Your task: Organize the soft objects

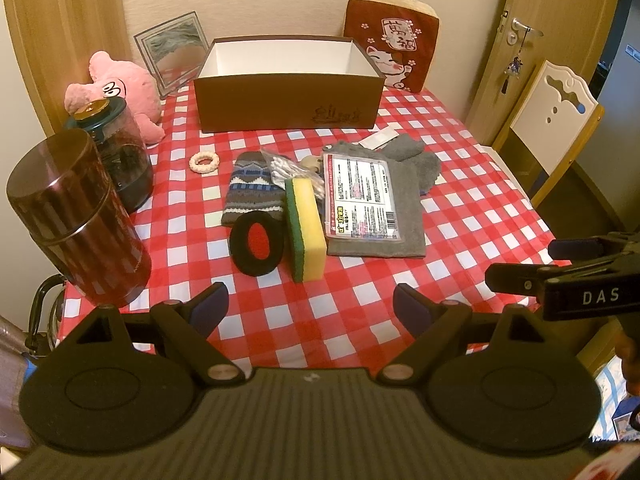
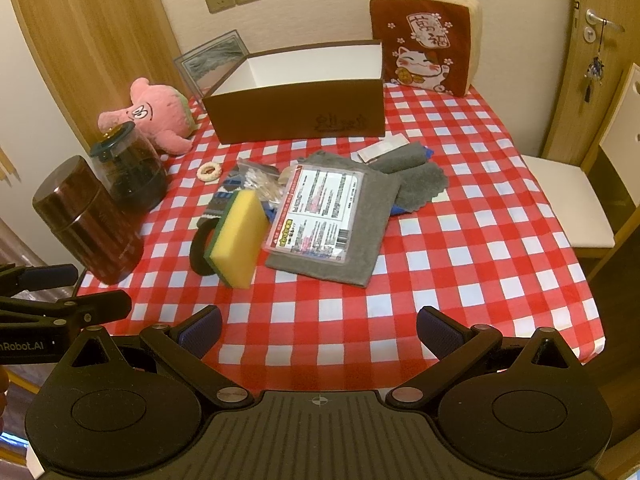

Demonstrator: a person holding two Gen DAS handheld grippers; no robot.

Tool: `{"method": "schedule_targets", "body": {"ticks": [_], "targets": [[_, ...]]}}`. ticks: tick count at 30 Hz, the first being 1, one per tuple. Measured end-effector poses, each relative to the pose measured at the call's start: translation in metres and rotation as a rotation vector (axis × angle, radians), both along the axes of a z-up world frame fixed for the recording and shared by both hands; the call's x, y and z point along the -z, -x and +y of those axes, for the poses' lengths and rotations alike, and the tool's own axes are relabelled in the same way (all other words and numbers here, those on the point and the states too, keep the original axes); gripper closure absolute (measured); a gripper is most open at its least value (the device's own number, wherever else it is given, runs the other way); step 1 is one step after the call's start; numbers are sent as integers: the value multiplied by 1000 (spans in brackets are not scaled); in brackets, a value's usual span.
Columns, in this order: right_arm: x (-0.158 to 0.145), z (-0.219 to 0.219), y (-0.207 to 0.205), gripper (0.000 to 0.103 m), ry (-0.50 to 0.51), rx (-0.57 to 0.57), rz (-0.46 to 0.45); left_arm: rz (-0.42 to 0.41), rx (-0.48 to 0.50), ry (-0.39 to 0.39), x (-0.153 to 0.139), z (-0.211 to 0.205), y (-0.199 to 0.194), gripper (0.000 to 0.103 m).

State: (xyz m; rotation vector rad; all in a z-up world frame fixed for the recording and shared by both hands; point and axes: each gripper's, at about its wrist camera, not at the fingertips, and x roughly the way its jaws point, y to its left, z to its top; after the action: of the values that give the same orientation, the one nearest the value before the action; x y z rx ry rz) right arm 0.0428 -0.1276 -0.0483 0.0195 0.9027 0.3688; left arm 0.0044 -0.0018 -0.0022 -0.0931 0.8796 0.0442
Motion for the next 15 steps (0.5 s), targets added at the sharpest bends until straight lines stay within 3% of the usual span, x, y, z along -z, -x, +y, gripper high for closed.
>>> {"method": "schedule_targets", "body": {"ticks": [15], "targets": [[2, -2, -3, 0, -2, 0, 2, 2, 0, -2, 0, 0, 0, 15]]}}
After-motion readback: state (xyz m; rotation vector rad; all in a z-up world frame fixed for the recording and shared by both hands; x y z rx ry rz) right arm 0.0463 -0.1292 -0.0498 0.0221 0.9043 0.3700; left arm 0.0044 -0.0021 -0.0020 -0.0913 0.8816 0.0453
